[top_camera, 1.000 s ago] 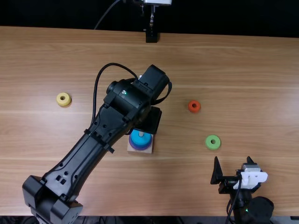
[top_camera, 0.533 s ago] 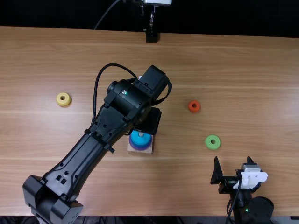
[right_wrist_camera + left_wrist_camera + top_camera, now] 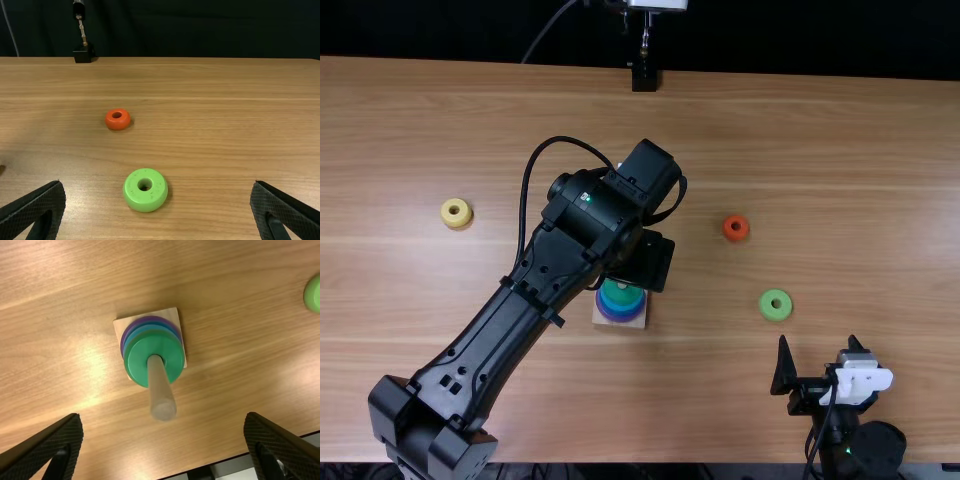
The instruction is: Build the Hanoi tower: stack the rings onto the peg from bottom to top in this color order: purple, dark blue, light blue, dark green, light green, yellow, orange.
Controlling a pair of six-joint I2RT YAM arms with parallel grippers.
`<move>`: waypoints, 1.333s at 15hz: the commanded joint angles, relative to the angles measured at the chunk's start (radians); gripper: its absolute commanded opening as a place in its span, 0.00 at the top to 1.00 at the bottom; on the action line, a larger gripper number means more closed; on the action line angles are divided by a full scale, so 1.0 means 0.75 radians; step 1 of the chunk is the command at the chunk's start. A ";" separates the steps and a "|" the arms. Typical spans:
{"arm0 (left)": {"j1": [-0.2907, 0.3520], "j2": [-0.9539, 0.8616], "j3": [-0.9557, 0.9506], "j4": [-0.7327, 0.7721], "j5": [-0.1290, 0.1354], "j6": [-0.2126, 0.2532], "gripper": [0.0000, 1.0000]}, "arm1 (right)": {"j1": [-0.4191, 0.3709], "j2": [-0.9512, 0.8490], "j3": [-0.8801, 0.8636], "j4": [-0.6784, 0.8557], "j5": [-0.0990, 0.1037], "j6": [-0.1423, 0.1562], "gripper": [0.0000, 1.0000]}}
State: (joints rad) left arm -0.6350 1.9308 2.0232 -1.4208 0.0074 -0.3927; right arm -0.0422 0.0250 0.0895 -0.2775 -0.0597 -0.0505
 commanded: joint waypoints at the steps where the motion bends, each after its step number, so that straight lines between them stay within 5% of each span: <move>1: 0.006 0.013 0.033 0.012 0.007 -0.002 0.00 | -0.019 -0.033 -0.091 -0.056 -0.009 -0.001 0.00; 6: 0.225 -0.132 -0.078 0.113 0.002 0.006 0.00 | -0.019 -0.033 -0.091 -0.056 -0.006 -0.004 0.00; 9: 0.354 -0.329 -0.384 0.564 0.010 0.011 0.00 | -0.019 -0.033 -0.093 -0.056 -0.006 -0.004 0.00; 13: 0.626 -0.697 -0.945 0.994 0.123 0.011 0.00 | -0.019 -0.033 -0.093 -0.056 -0.006 -0.001 0.00; 16: 0.777 -0.959 -1.297 1.200 0.159 0.016 0.00 | -0.019 -0.033 -0.093 -0.056 -0.006 -0.001 0.00; 17: 0.810 -1.034 -1.376 1.237 0.159 0.043 0.00 | -0.019 -0.033 -0.091 -0.056 -0.006 -0.004 0.00; 20: 0.834 -1.298 -1.571 1.342 0.159 0.379 0.00 | -0.019 -0.033 -0.093 -0.056 -0.006 -0.004 0.00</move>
State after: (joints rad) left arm -0.0132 0.9855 0.8623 -0.4145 0.1089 -0.2184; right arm -0.0422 0.0250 0.0895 -0.2779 -0.0601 -0.0509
